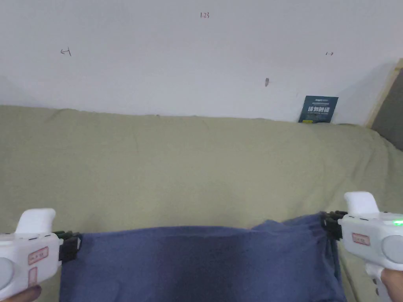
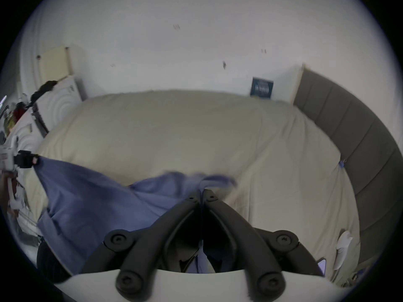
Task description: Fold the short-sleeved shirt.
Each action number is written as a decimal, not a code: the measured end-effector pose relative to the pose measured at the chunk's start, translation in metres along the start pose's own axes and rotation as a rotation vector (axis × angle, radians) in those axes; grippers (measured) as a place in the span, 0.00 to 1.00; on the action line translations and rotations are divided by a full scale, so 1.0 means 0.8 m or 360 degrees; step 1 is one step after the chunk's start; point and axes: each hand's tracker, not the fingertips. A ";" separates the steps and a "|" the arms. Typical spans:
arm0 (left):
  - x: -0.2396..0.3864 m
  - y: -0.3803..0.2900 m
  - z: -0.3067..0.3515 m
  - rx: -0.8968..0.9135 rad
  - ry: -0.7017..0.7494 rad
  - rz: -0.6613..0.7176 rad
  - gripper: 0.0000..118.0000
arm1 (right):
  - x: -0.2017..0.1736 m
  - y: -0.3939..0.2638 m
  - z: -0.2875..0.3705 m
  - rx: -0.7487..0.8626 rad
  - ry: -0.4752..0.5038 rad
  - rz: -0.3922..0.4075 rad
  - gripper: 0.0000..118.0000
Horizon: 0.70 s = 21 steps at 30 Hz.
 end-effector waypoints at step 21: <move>-0.016 -0.244 0.085 -0.0162 0.0061 0.0012 0.02 | -0.046 -0.294 0.174 0.0004 -0.0112 -0.0209 0.03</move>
